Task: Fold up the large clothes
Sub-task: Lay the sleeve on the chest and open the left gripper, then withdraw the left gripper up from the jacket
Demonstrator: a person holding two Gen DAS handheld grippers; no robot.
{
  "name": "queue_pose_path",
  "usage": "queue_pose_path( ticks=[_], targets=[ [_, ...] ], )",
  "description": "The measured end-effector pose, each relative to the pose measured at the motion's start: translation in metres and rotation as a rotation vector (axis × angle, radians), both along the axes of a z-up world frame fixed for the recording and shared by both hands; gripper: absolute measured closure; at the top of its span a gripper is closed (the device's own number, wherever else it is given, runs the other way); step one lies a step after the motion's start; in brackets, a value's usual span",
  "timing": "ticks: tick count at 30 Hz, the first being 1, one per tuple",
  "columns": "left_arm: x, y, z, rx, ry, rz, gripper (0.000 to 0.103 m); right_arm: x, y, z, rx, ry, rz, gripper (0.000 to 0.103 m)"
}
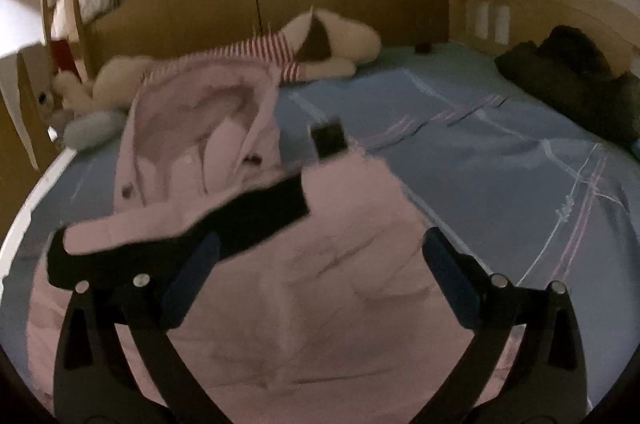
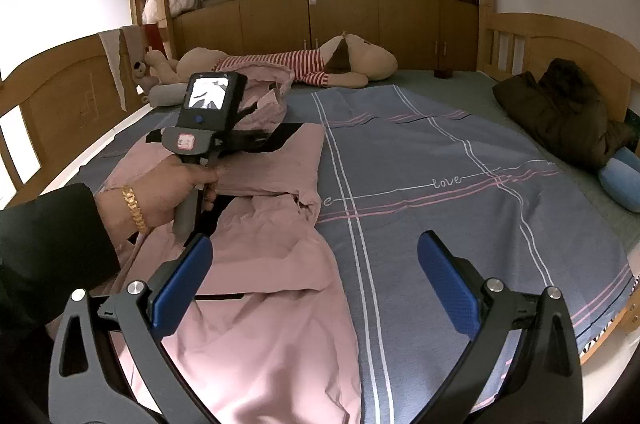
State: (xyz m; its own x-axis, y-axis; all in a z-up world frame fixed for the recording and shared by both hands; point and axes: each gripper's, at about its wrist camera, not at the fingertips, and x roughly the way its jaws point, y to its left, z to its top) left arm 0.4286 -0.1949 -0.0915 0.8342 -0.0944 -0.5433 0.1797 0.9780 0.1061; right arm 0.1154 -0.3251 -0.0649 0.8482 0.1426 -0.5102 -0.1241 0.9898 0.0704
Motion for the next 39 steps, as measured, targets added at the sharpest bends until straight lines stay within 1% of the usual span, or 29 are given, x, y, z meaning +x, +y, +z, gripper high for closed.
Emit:
queue_pose_path(
  ticks=[3,5,7,8,10,13,14,15,17,18,21,23,26,28,31,33,34,37,39],
  targets=[
    [-0.014,-0.005,0.017,-0.012,-0.021,-0.040,0.002,0.000,0.002,0.000,-0.001,0.001,-0.006,0.001],
    [-0.027,-0.005,0.033,-0.021,-0.049,-0.062,0.002,0.001,0.003,0.001,-0.001,0.002,-0.008,0.001],
    [-0.045,-0.001,0.054,-0.024,-0.077,-0.065,0.002,0.001,0.003,0.002,0.000,-0.009,-0.013,0.001],
    [-0.054,0.002,0.064,-0.025,-0.088,-0.055,0.002,0.002,0.004,0.003,0.004,-0.015,-0.014,0.001],
    [-0.075,0.020,0.088,-0.067,-0.096,-0.022,0.002,0.002,0.007,0.008,0.018,-0.028,-0.011,0.001],
    [-0.105,0.051,0.114,-0.122,-0.063,0.025,0.002,0.002,0.013,0.013,0.032,-0.045,-0.001,0.001],
    [-0.114,0.059,0.120,-0.132,-0.064,0.035,0.002,0.002,0.016,0.015,0.034,-0.050,0.004,0.001],
    [-0.128,0.073,0.127,-0.132,-0.075,0.061,0.002,0.002,0.018,0.016,0.033,-0.052,0.008,0.001],
    [-0.154,0.090,0.136,-0.105,-0.096,0.096,0.002,-0.001,0.027,0.022,0.041,-0.076,0.030,0.001],
    [-0.173,0.103,0.139,-0.084,-0.121,0.130,0.002,-0.002,0.030,0.023,0.044,-0.088,0.037,0.001],
    [-0.218,0.130,0.137,-0.020,-0.153,0.174,0.002,-0.001,0.036,0.025,0.051,-0.092,0.049,0.001],
    [-0.244,0.149,0.132,-0.021,-0.151,0.191,0.002,-0.001,0.043,0.026,0.056,-0.091,0.063,0.001],
    [-0.278,0.174,0.121,-0.061,-0.089,0.217,0.002,-0.004,0.053,0.029,0.051,-0.103,0.085,0.001],
    [-0.293,0.177,0.120,-0.037,-0.096,0.235,0.002,-0.006,0.059,0.030,0.051,-0.105,0.097,0.001],
    [-0.311,0.166,0.119,0.060,-0.128,0.217,0.002,-0.007,0.070,0.029,0.036,-0.110,0.119,0.001],
    [-0.320,0.164,0.116,0.082,-0.148,0.216,0.002,-0.007,0.075,0.029,0.030,-0.113,0.126,0.001],
    [-0.321,0.165,0.112,0.085,-0.144,0.225,0.002,-0.007,0.078,0.029,0.028,-0.112,0.131,0.001],
    [-0.315,0.169,0.104,0.058,-0.080,0.232,0.002,-0.004,0.086,0.029,0.023,-0.112,0.137,0.001],
    [-0.314,0.171,0.101,0.042,-0.078,0.235,0.002,-0.003,0.091,0.030,0.027,-0.112,0.138,0.001]
  ],
)
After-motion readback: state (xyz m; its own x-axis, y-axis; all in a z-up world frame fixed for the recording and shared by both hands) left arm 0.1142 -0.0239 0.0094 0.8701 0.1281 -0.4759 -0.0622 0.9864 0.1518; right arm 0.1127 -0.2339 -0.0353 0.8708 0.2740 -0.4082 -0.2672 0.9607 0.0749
